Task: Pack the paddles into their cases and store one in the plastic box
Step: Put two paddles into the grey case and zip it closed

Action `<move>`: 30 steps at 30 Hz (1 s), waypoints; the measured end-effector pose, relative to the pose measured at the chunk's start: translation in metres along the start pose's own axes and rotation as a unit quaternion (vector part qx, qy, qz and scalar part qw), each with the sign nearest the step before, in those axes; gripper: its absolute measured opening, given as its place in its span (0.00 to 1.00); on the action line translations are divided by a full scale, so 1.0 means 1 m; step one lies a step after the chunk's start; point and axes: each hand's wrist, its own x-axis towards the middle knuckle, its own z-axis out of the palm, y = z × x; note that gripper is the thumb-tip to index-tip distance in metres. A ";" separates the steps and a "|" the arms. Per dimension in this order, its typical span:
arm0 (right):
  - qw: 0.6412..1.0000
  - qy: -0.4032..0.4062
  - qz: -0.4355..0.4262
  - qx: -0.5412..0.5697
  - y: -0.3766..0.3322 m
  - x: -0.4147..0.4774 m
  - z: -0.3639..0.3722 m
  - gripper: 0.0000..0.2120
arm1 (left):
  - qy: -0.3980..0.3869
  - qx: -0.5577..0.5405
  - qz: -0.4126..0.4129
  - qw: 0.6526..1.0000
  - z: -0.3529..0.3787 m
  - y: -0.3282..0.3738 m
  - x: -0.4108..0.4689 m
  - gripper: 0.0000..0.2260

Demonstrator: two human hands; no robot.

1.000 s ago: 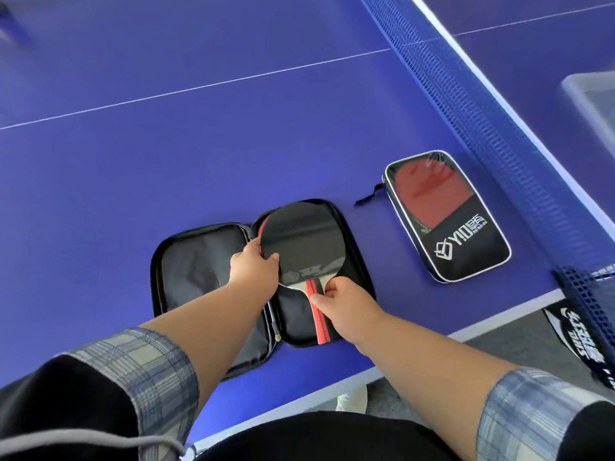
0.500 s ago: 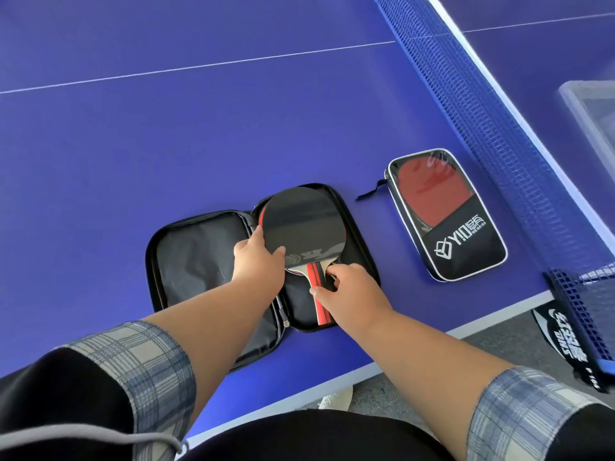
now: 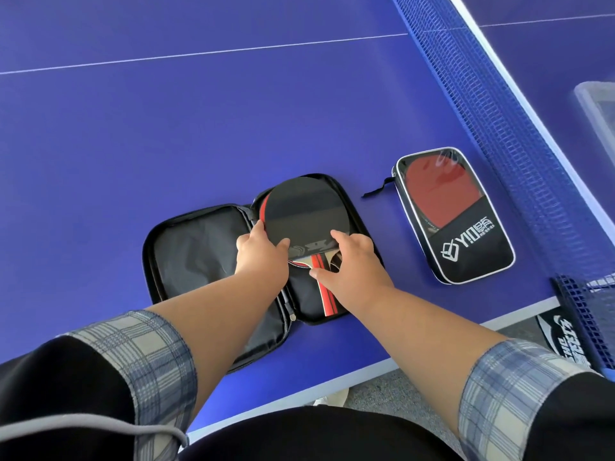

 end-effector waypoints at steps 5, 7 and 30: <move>0.994 0.042 -0.060 -0.079 -0.015 0.009 -0.010 0.33 | -0.004 -0.011 0.021 1.000 -0.006 0.000 0.000 0.13; 0.981 0.009 -0.137 -0.141 -0.029 0.021 -0.010 0.31 | -0.015 -0.005 0.029 0.999 -0.011 0.000 -0.003 0.13; 0.908 -0.066 -0.242 -0.334 -0.048 -0.006 0.053 0.41 | 0.170 -0.063 -0.316 0.931 -0.058 -0.116 -0.076 0.39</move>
